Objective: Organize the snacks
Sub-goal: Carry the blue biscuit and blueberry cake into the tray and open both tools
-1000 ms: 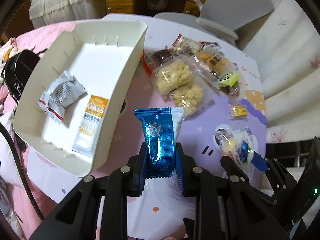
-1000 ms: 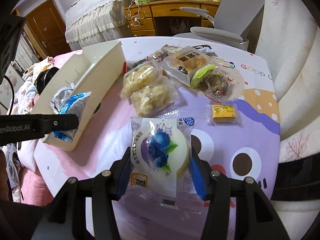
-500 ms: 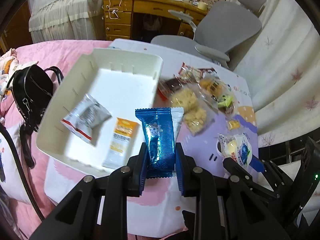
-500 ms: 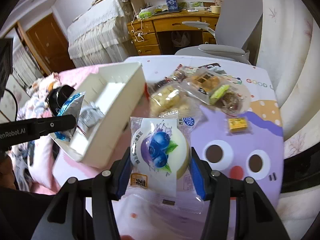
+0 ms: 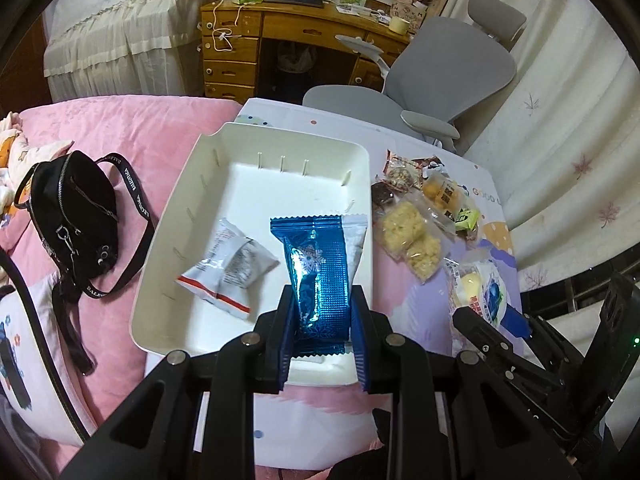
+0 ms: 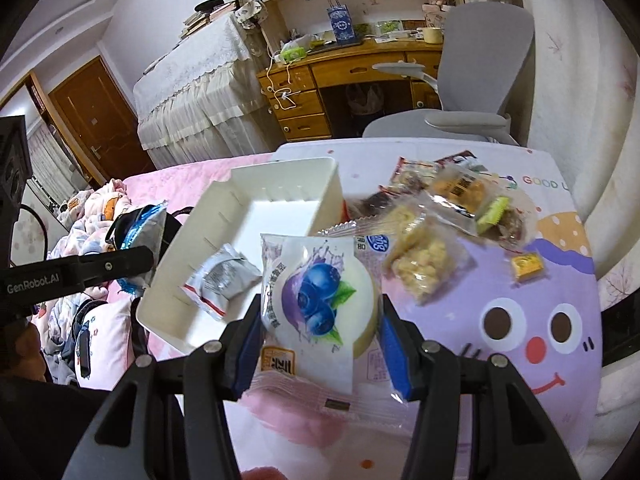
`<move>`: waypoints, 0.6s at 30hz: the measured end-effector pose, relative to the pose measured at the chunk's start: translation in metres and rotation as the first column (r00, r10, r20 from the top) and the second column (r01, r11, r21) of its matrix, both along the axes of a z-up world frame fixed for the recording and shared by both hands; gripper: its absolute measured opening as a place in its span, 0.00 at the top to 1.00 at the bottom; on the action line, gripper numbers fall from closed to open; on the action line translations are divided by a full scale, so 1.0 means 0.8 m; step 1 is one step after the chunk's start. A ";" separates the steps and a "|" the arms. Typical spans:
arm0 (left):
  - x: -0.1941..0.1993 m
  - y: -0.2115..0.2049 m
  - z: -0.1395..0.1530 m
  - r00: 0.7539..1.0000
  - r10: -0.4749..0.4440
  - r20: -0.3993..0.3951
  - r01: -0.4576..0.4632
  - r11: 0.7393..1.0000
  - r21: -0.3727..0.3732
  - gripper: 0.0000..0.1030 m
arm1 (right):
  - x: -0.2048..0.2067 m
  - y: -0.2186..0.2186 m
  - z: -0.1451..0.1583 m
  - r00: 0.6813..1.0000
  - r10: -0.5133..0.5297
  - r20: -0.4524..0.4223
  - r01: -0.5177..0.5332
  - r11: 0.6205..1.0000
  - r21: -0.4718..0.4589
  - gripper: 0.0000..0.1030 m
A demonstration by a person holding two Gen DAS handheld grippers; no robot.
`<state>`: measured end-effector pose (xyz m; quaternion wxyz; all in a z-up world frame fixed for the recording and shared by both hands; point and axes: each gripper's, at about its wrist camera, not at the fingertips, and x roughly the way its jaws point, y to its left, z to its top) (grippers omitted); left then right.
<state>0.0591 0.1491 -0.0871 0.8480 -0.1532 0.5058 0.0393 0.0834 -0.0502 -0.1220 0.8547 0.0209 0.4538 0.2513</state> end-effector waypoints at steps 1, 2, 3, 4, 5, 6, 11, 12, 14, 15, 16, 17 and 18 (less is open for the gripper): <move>-0.001 0.008 -0.001 1.000 -0.008 -0.003 0.008 1.000 -0.002 0.77 | -0.002 0.006 0.000 1.000 -0.001 0.002 0.001 1.000 0.000 0.48; -0.002 0.015 -0.001 1.000 -0.017 -0.004 0.017 1.000 -0.003 0.77 | -0.004 0.013 0.001 1.000 -0.003 0.004 0.003 1.000 -0.002 0.48; -0.002 0.023 -0.002 1.000 -0.028 -0.005 0.028 1.000 -0.005 0.77 | -0.007 0.022 0.000 1.000 -0.005 0.007 0.005 1.000 -0.003 0.48; -0.003 0.030 -0.003 0.999 -0.036 -0.007 0.036 0.999 -0.007 0.77 | -0.009 0.030 0.000 1.000 -0.009 0.009 0.009 1.000 -0.006 0.48; -0.003 0.037 -0.004 0.999 -0.045 -0.008 0.045 0.999 -0.011 0.77 | -0.011 0.038 0.000 1.000 -0.014 0.010 0.014 1.000 -0.007 0.48; -0.004 0.045 -0.005 0.998 -0.058 -0.009 0.058 0.998 -0.018 0.77 | -0.013 0.044 -0.001 1.000 -0.018 0.011 0.018 1.000 -0.007 0.48; -0.004 0.078 -0.011 0.993 -0.119 -0.010 0.119 0.992 -0.036 0.77 | -0.024 0.078 -0.006 0.999 -0.046 0.012 0.046 0.999 -0.004 0.48; -0.003 0.084 -0.013 0.990 -0.137 -0.015 0.137 0.990 -0.036 0.77 | -0.026 0.085 -0.007 0.999 -0.051 0.012 0.051 0.999 -0.004 0.48; -0.003 0.093 -0.016 0.987 -0.160 -0.023 0.159 0.987 -0.037 0.77 | -0.029 0.099 -0.009 0.998 -0.061 0.013 0.061 0.998 -0.004 0.48; -0.003 0.098 -0.019 0.984 -0.174 -0.029 0.173 0.984 -0.038 0.77 | -0.030 0.105 -0.010 0.998 -0.063 0.013 0.064 0.998 -0.004 0.48; -0.004 0.102 -0.022 0.982 -0.184 -0.033 0.182 0.982 -0.039 0.77 | -0.031 0.110 -0.012 0.998 -0.066 0.012 0.066 0.998 -0.003 0.48; -0.004 0.106 -0.024 0.981 -0.191 -0.038 0.190 0.981 -0.041 0.77 | -0.033 0.116 -0.014 0.998 -0.068 0.009 0.068 0.998 -0.002 0.48; -0.003 0.111 -0.027 0.979 -0.199 -0.042 0.197 0.979 -0.044 0.77 | -0.034 0.121 -0.016 0.998 -0.069 0.007 0.069 0.998 -0.003 0.48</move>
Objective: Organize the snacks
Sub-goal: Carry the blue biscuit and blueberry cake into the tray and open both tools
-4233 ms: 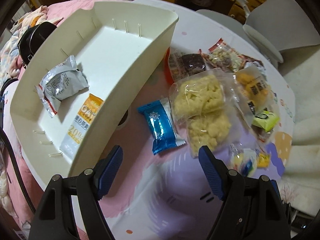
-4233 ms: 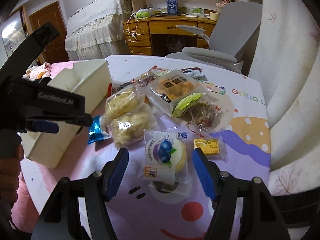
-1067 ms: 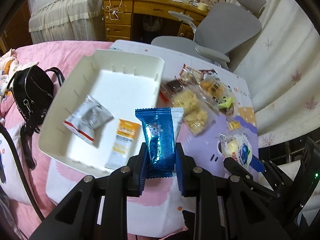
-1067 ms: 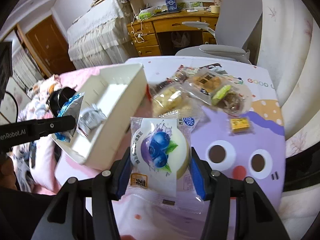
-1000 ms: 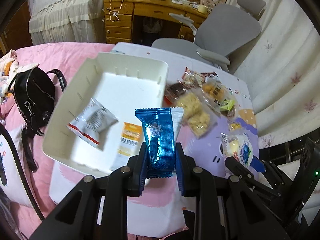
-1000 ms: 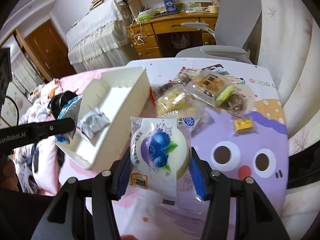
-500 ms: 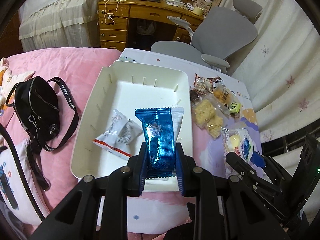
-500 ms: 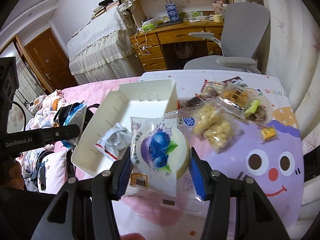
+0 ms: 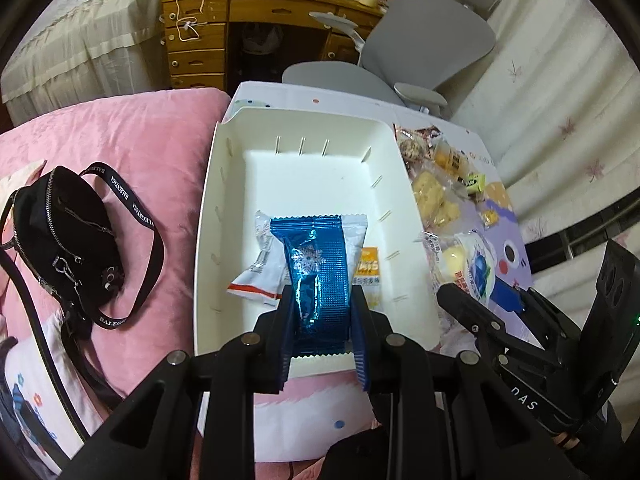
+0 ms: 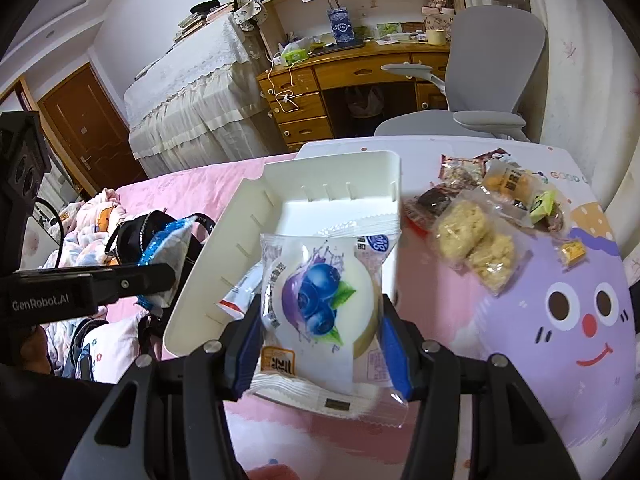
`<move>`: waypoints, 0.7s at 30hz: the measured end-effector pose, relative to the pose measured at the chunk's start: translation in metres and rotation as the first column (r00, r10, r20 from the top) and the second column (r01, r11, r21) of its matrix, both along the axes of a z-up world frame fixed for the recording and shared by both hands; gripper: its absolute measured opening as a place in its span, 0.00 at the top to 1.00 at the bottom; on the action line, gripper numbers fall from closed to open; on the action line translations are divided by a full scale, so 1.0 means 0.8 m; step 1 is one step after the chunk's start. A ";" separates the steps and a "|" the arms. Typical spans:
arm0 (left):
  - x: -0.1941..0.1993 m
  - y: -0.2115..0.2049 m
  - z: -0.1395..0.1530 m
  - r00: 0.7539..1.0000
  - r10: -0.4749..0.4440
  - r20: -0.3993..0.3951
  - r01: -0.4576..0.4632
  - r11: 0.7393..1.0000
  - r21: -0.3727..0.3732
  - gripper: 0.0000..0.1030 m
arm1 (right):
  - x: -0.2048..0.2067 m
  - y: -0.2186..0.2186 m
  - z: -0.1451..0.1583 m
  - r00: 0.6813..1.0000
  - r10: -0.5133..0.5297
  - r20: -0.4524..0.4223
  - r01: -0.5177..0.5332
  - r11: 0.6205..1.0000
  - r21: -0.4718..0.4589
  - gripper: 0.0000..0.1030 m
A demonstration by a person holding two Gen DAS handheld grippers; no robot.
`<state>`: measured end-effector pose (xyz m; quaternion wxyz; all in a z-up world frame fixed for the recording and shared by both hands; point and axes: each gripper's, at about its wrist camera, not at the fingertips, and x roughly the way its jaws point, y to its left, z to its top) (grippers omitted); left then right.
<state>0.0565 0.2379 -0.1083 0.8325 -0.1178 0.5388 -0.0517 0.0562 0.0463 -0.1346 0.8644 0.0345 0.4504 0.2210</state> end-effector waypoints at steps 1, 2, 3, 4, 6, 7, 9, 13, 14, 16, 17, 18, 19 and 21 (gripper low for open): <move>0.001 0.003 -0.001 1.000 -0.004 -0.003 0.004 1.000 -0.002 0.77 | -0.002 0.004 -0.001 1.000 -0.001 -0.001 0.001 1.000 -0.001 0.48; 0.001 0.006 -0.003 1.000 -0.009 -0.006 0.009 1.000 -0.003 0.77 | -0.003 0.008 -0.002 1.000 -0.001 -0.003 0.001 1.000 -0.002 0.48; 0.001 0.010 -0.004 1.000 -0.014 -0.009 0.014 1.000 -0.004 0.77 | -0.004 0.012 -0.002 1.000 -0.003 -0.003 0.003 1.000 -0.004 0.48; 0.001 0.012 -0.005 1.000 -0.021 -0.011 0.021 1.000 -0.008 0.77 | -0.005 0.015 -0.002 1.000 -0.004 -0.002 0.004 1.000 -0.006 0.48; 0.002 0.015 -0.007 0.999 -0.033 -0.016 0.033 0.999 -0.012 0.77 | -0.006 0.017 -0.003 1.000 -0.003 -0.004 0.003 1.000 -0.005 0.46; 0.003 0.016 -0.008 0.999 -0.036 -0.020 0.035 0.999 -0.008 0.71 | -0.006 0.019 -0.003 1.000 -0.004 -0.008 0.004 1.000 -0.006 0.46; 0.005 0.015 -0.012 0.998 -0.045 -0.031 0.045 0.999 -0.003 0.57 | -0.005 0.025 -0.008 0.999 -0.006 -0.031 0.006 1.000 -0.011 0.44; 0.007 0.015 -0.013 0.998 -0.060 -0.030 0.060 0.998 -0.002 0.47 | -0.006 0.029 -0.012 0.999 -0.012 -0.051 0.011 1.000 -0.023 0.43; 0.008 0.015 -0.012 0.998 -0.064 -0.028 0.064 0.998 -0.002 0.46 | -0.008 0.030 -0.011 0.999 -0.013 -0.048 0.012 1.000 -0.024 0.43; 0.009 0.013 -0.012 0.997 -0.074 -0.025 0.074 0.997 -0.006 0.42 | -0.010 0.029 -0.010 0.999 -0.017 -0.045 0.016 0.999 -0.028 0.43; 0.010 0.012 -0.012 0.997 -0.079 -0.025 0.079 0.997 -0.007 0.41 | -0.012 0.029 -0.010 0.999 -0.020 -0.045 0.019 0.999 -0.029 0.43; 0.011 0.010 -0.012 0.996 -0.084 -0.025 0.084 0.996 -0.008 0.41 | -0.012 0.027 -0.010 0.999 -0.023 -0.047 0.021 0.999 -0.030 0.43; 0.012 0.007 -0.013 0.996 -0.090 -0.026 0.090 0.996 -0.010 0.41 | -0.013 0.024 -0.010 0.998 -0.027 -0.049 0.025 0.999 -0.032 0.43; 0.013 0.002 -0.013 0.995 -0.100 -0.027 0.099 0.995 -0.013 0.41 | -0.015 0.019 -0.010 0.998 -0.038 -0.054 0.036 0.999 -0.037 0.43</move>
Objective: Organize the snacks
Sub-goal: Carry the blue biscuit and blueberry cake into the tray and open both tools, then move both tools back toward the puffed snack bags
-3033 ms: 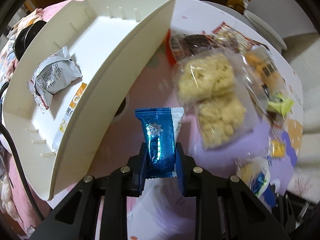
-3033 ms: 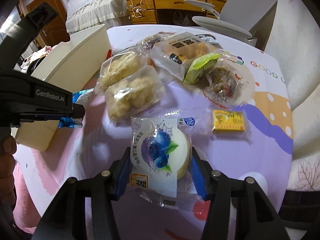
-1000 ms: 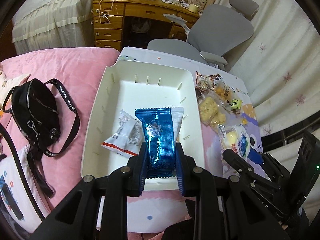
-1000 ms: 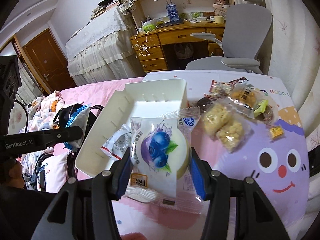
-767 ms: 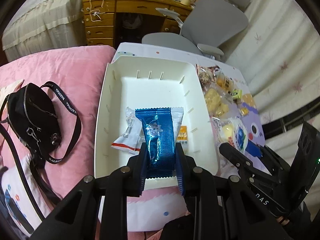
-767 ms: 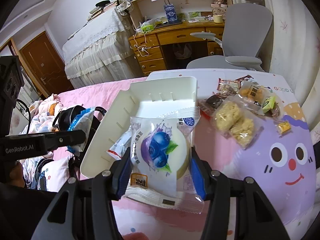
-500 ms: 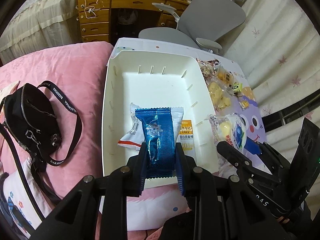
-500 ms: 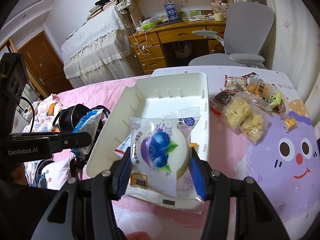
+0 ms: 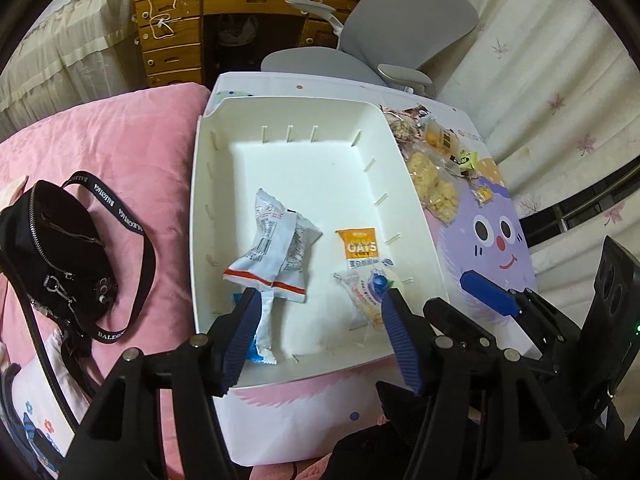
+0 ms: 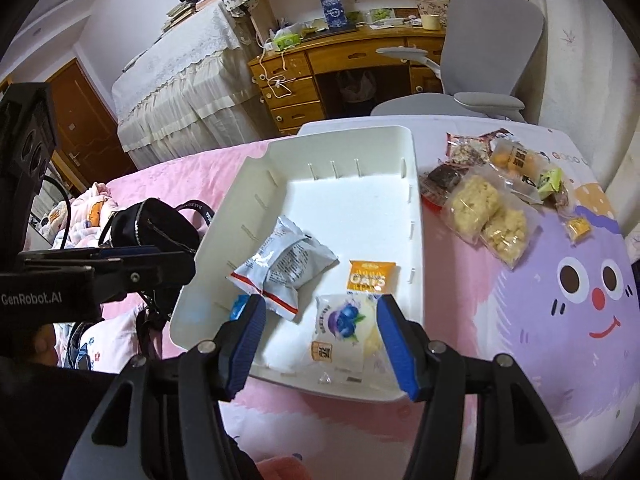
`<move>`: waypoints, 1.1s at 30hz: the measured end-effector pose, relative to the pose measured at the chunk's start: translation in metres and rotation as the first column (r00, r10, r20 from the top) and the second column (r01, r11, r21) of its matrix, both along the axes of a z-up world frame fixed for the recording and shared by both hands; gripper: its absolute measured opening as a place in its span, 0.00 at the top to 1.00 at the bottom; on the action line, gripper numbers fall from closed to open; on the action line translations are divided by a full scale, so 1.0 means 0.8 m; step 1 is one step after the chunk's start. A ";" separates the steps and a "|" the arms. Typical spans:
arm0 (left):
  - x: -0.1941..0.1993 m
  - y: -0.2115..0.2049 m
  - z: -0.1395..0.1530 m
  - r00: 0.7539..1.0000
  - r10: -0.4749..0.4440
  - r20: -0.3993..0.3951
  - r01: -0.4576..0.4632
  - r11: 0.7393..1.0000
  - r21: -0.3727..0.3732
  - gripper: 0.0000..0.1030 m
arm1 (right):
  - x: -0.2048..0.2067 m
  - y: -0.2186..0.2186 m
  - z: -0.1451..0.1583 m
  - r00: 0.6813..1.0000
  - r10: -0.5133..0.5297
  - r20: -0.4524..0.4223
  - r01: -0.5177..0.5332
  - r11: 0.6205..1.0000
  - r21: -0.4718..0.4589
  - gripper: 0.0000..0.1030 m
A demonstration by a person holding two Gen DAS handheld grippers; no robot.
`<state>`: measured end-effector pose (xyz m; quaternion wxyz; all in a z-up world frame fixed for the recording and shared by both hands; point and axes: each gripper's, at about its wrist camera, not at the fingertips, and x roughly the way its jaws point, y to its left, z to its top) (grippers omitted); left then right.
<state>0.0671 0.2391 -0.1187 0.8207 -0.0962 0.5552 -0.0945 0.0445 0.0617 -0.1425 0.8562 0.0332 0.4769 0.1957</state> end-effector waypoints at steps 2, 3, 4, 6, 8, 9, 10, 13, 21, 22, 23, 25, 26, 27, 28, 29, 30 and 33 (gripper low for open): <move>0.003 -0.008 -0.001 1.000 -0.016 -0.002 0.016 1.000 -0.002 0.41 | -0.003 -0.006 0.000 1.000 -0.013 -0.001 0.013 1.000 -0.003 0.43; 0.003 -0.012 -0.002 1.000 -0.024 -0.003 0.024 1.000 -0.003 0.41 | -0.004 -0.010 0.000 1.000 -0.021 -0.003 0.021 1.000 -0.004 0.43; 0.004 -0.016 -0.002 0.999 -0.032 -0.005 0.032 0.999 -0.004 0.40 | -0.005 -0.014 -0.001 1.000 -0.029 -0.006 0.029 1.000 -0.005 0.43; 0.006 -0.026 -0.004 0.999 -0.051 -0.010 0.051 0.999 -0.005 0.40 | -0.008 -0.022 -0.002 0.999 -0.046 -0.014 0.045 0.999 -0.007 0.43; 0.007 -0.039 -0.005 0.997 -0.073 -0.015 0.073 0.997 -0.006 0.40 | -0.010 -0.032 -0.004 0.998 -0.062 -0.023 0.062 0.998 -0.009 0.43; 0.008 -0.044 -0.006 0.997 -0.080 -0.015 0.080 0.997 -0.009 0.40 | -0.011 -0.036 -0.005 0.997 -0.069 -0.025 0.068 0.998 -0.010 0.43; 0.009 -0.049 -0.006 0.996 -0.087 -0.016 0.087 0.996 -0.013 0.39 | -0.011 -0.040 -0.005 0.997 -0.075 -0.030 0.075 0.997 -0.011 0.43; 0.011 -0.068 -0.005 0.994 -0.111 -0.006 0.111 0.994 -0.017 0.36 | -0.014 -0.056 -0.008 0.994 -0.096 -0.043 0.096 0.995 -0.012 0.43; 0.017 -0.122 -0.005 0.987 -0.162 -0.018 0.162 0.987 -0.017 0.31 | -0.015 -0.106 -0.015 0.986 -0.148 -0.073 0.147 0.989 -0.018 0.43; 0.018 -0.128 -0.005 0.986 -0.165 -0.021 0.165 0.986 -0.017 0.30 | -0.016 -0.111 -0.015 0.986 -0.151 -0.076 0.150 0.988 -0.019 0.43; 0.019 -0.135 -0.005 0.986 -0.168 -0.023 0.167 0.986 -0.016 0.30 | -0.015 -0.118 -0.016 0.985 -0.154 -0.080 0.153 0.988 -0.019 0.43; 0.021 -0.148 -0.005 0.985 -0.170 -0.027 0.170 0.985 -0.013 0.30 | -0.013 -0.129 -0.015 0.984 -0.156 -0.084 0.155 0.988 -0.019 0.43; 0.021 -0.155 -0.005 0.985 -0.170 -0.030 0.170 0.985 -0.012 0.29 | -0.012 -0.135 -0.016 0.984 -0.157 -0.086 0.156 0.988 -0.019 0.43; 0.022 -0.161 -0.005 0.985 -0.169 -0.031 0.169 0.986 -0.011 0.29 | -0.011 -0.141 -0.016 0.984 -0.157 -0.087 0.156 0.988 -0.020 0.43; 0.024 -0.167 -0.005 0.985 -0.167 -0.033 0.167 0.986 -0.009 0.28 | -0.009 -0.147 -0.016 0.984 -0.157 -0.089 0.156 0.988 -0.021 0.43; 0.025 -0.173 -0.005 0.986 -0.166 -0.034 0.166 0.986 -0.008 0.28 | -0.008 -0.154 -0.016 0.984 -0.157 -0.090 0.155 0.988 -0.020 0.43; 0.026 -0.179 -0.004 0.986 -0.163 -0.034 0.163 0.987 -0.006 0.27 | -0.006 -0.159 -0.016 0.984 -0.156 -0.091 0.155 0.988 -0.019 0.44; 0.030 -0.195 -0.003 0.987 -0.154 -0.037 0.154 0.988 -0.001 0.25 | -0.002 -0.177 -0.016 0.984 -0.152 -0.093 0.150 0.988 -0.021 0.43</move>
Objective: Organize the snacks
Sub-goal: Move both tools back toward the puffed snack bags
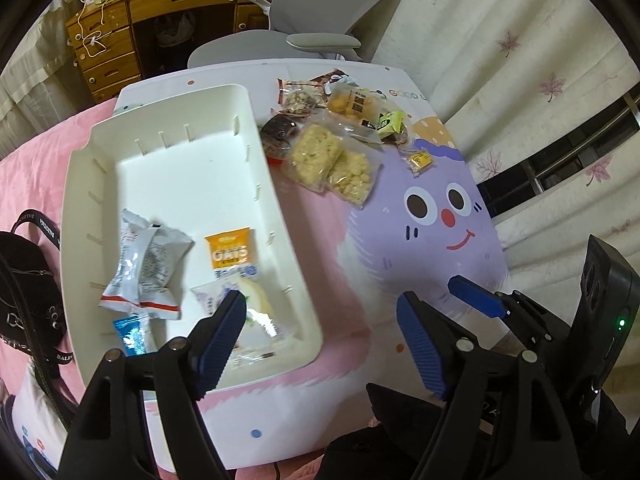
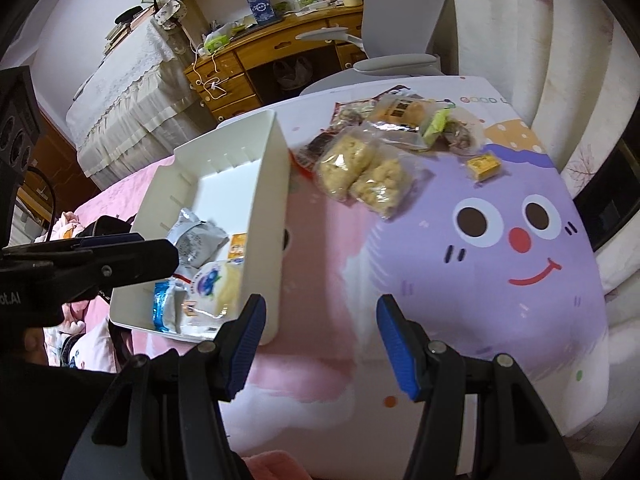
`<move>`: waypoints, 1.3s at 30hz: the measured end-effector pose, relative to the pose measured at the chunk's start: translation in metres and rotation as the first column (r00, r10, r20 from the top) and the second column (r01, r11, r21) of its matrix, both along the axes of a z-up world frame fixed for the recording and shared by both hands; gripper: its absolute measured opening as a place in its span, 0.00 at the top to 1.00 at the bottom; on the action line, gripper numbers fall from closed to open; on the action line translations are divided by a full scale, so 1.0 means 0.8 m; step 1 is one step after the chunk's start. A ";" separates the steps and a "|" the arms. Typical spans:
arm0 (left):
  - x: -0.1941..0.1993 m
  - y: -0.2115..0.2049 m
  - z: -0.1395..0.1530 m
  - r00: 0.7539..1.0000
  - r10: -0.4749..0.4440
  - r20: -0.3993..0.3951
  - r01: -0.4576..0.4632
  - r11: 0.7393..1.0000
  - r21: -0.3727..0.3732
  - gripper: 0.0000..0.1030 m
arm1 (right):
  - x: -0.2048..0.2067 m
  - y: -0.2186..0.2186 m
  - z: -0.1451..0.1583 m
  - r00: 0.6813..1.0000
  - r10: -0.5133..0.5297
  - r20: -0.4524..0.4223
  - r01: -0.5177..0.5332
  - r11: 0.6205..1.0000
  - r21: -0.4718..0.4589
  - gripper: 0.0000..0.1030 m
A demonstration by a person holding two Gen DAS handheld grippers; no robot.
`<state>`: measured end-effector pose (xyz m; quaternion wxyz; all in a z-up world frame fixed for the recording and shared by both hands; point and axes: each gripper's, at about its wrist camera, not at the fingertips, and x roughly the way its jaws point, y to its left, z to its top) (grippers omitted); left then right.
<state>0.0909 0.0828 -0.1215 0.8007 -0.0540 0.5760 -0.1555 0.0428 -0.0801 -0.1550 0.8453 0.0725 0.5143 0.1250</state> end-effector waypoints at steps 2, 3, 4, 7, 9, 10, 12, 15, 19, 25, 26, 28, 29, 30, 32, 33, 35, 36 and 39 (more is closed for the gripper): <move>0.003 -0.011 0.000 1.000 0.006 -0.003 -0.006 1.000 0.003 0.23 | 0.003 -0.011 0.000 1.000 0.004 -0.001 -0.004 1.000 -0.002 0.43; 0.005 -0.019 0.000 1.000 0.012 -0.005 -0.012 1.000 0.005 0.22 | 0.004 -0.017 0.000 1.000 0.006 -0.001 -0.006 1.000 -0.005 0.43; 0.007 -0.025 -0.001 1.000 0.017 -0.008 -0.017 1.000 0.006 0.21 | 0.005 -0.022 0.000 1.000 0.009 -0.002 -0.009 1.000 -0.006 0.43; 0.013 -0.042 -0.003 0.999 0.037 -0.017 -0.037 0.999 0.012 0.21 | 0.011 -0.042 0.000 1.000 0.016 -0.005 -0.016 1.000 -0.012 0.43; 0.018 -0.054 -0.006 0.998 0.055 -0.028 -0.055 0.998 0.017 0.20 | 0.016 -0.055 -0.001 1.000 0.022 -0.008 -0.022 1.000 -0.014 0.43; 0.021 -0.059 -0.008 0.997 0.064 -0.032 -0.063 0.998 0.017 0.20 | 0.018 -0.061 -0.002 1.000 0.024 -0.010 -0.024 1.000 -0.016 0.43; 0.026 -0.070 -0.012 0.996 0.084 -0.042 -0.084 0.996 0.017 0.19 | 0.023 -0.074 -0.003 0.999 0.031 -0.015 -0.031 0.999 -0.022 0.43; 0.036 -0.084 -0.018 0.992 0.117 -0.055 -0.116 0.993 0.025 0.17 | 0.031 -0.095 -0.006 0.999 0.041 -0.022 -0.042 0.999 -0.032 0.43; 0.051 -0.097 -0.029 0.979 0.188 -0.074 -0.186 0.982 0.038 0.16 | 0.045 -0.121 -0.011 0.998 0.050 -0.027 -0.051 0.998 -0.042 0.43; 0.077 -0.116 -0.047 0.960 0.259 -0.105 -0.253 0.965 0.067 0.16 | 0.065 -0.154 -0.027 0.997 0.058 -0.059 -0.061 0.997 -0.043 0.43; 0.083 -0.119 -0.051 0.955 0.274 -0.115 -0.268 0.961 0.071 0.16 | 0.068 -0.158 -0.031 0.996 0.060 -0.066 -0.062 0.997 -0.043 0.43; 0.090 -0.123 -0.059 0.947 0.293 -0.131 -0.285 0.955 0.076 0.15 | 0.075 -0.167 -0.038 0.995 0.060 -0.077 -0.064 0.997 -0.045 0.43; 0.095 -0.125 -0.062 0.943 0.303 -0.140 -0.295 0.952 0.081 0.15 | 0.079 -0.170 -0.041 0.995 0.060 -0.081 -0.064 0.997 -0.047 0.43; 0.101 -0.127 -0.068 0.938 0.314 -0.150 -0.303 0.949 0.089 0.14 | 0.083 -0.173 -0.044 0.995 0.060 -0.083 -0.064 0.997 -0.050 0.43; 0.113 -0.131 -0.079 0.925 0.335 -0.180 -0.319 0.941 0.112 0.14 | 0.091 -0.177 -0.051 0.994 0.060 -0.088 -0.065 0.996 -0.055 0.43; 0.117 -0.131 -0.083 0.920 0.342 -0.190 -0.325 0.939 0.115 0.14 | 0.097 -0.179 -0.054 0.994 0.060 -0.091 -0.065 0.996 -0.058 0.43; 0.126 -0.133 -0.091 0.907 0.365 -0.211 -0.346 0.930 0.121 0.14 | 0.106 -0.181 -0.059 0.994 0.064 -0.091 -0.070 0.995 -0.065 0.43; 0.131 -0.133 -0.096 0.899 0.377 -0.223 -0.358 0.926 0.124 0.14 | 0.112 -0.181 -0.062 0.994 0.065 -0.091 -0.072 0.995 -0.074 0.43; 0.144 -0.135 -0.109 0.879 0.408 -0.247 -0.386 0.912 0.136 0.14 | 0.130 -0.182 -0.069 0.994 0.077 -0.076 -0.085 0.992 -0.098 0.42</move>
